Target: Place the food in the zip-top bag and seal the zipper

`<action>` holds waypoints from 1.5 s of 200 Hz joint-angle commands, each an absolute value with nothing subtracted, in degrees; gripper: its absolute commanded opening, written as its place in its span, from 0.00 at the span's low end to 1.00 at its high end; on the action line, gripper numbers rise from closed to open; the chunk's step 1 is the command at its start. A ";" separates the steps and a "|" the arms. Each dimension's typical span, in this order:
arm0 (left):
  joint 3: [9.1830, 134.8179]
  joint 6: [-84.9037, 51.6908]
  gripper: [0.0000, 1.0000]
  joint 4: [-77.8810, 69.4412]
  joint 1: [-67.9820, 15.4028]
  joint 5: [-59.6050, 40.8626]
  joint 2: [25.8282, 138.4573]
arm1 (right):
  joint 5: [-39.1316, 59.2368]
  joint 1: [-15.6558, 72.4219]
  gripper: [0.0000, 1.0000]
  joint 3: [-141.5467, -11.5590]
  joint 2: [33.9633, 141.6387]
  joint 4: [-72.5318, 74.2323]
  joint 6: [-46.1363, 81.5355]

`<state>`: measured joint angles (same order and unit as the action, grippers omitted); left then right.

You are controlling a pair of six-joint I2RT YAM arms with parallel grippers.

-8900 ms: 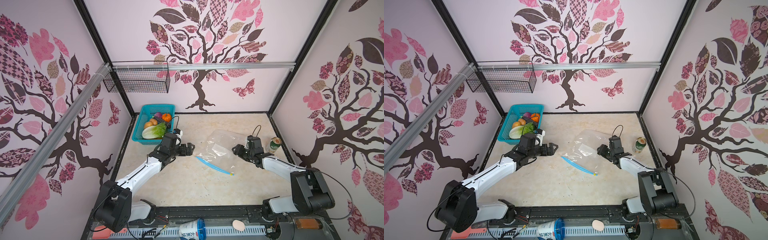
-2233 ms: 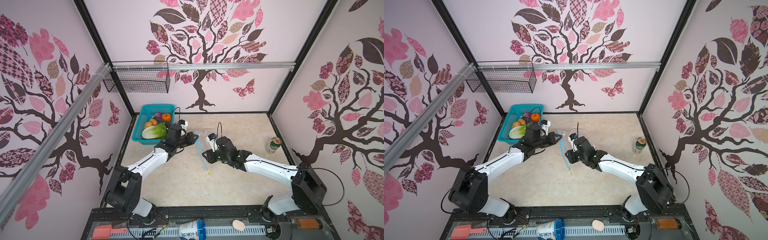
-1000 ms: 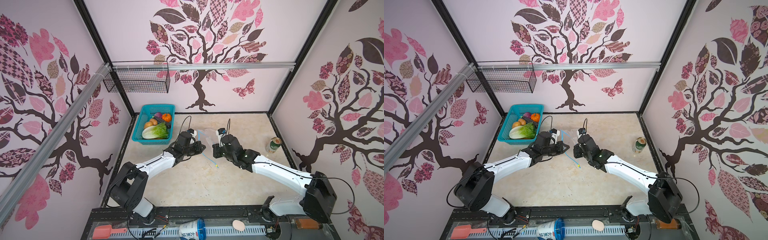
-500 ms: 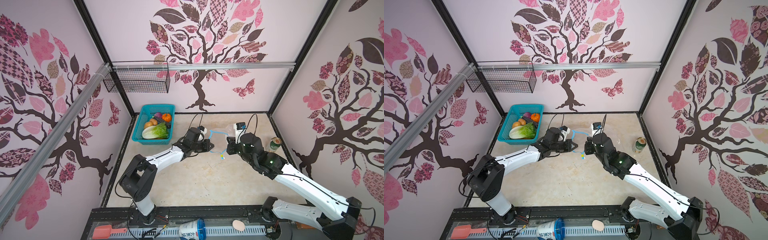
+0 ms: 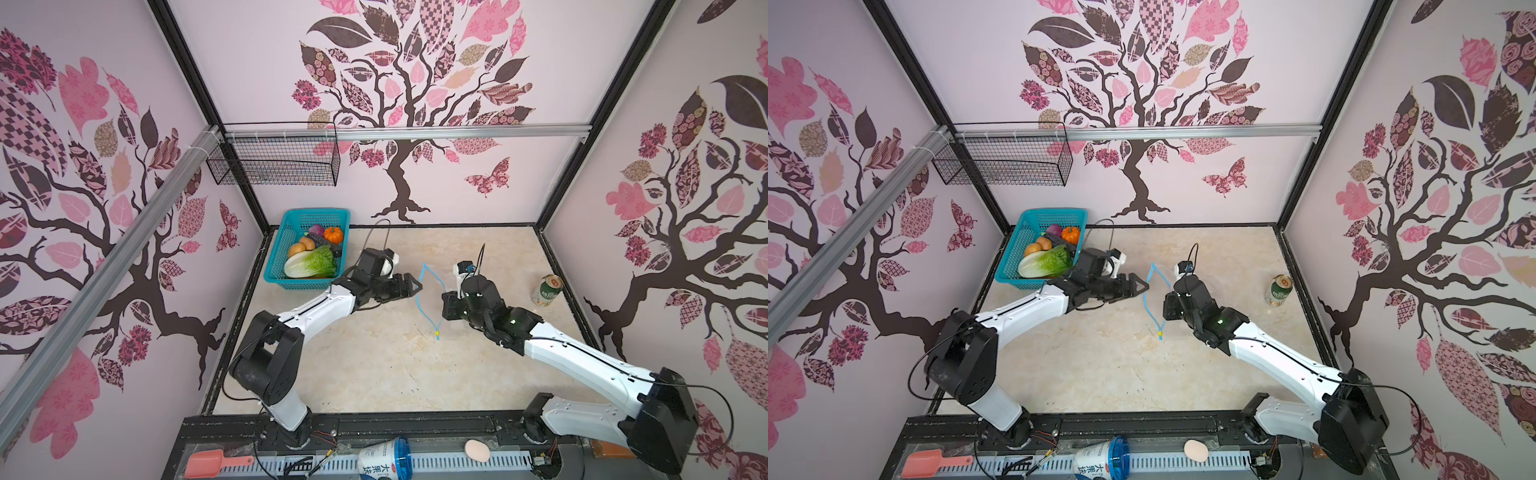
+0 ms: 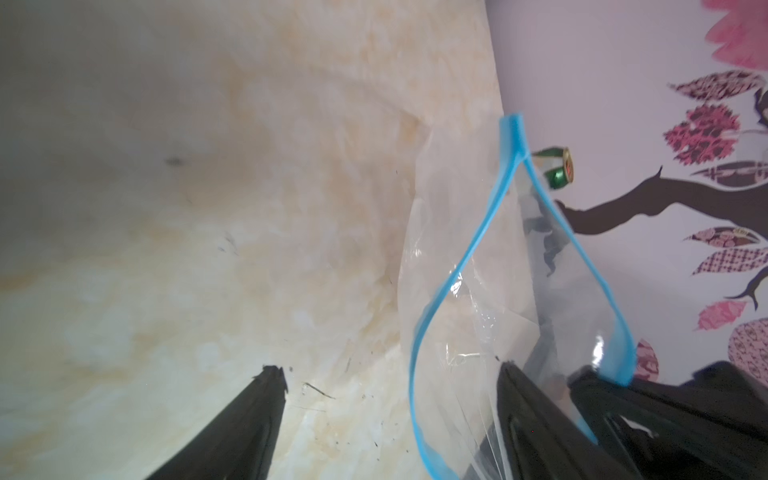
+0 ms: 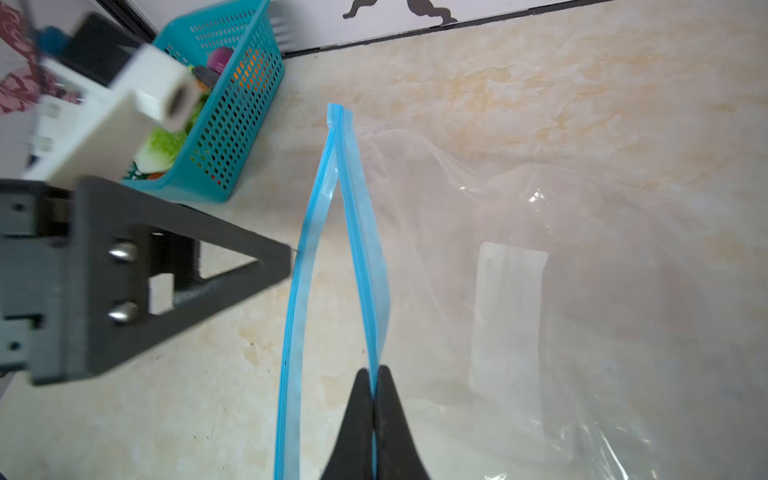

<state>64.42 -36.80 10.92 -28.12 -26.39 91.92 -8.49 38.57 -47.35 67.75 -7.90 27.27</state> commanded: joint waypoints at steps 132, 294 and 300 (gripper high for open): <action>81.87 -14.15 0.87 30.97 -11.84 2.35 104.05 | 0.09 35.07 0.00 -43.26 67.67 1.01 27.15; 60.43 -25.55 0.85 36.03 -18.02 -10.60 86.83 | -0.54 35.07 0.00 -42.97 67.14 1.05 25.97; 59.20 -26.45 0.85 36.10 -18.79 -11.01 85.69 | -0.45 35.07 0.00 -42.98 67.18 0.96 25.95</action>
<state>64.40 -22.22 32.69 -16.53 -7.44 89.25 -0.19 35.16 -43.33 68.31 0.32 26.79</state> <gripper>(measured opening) 0.853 0.047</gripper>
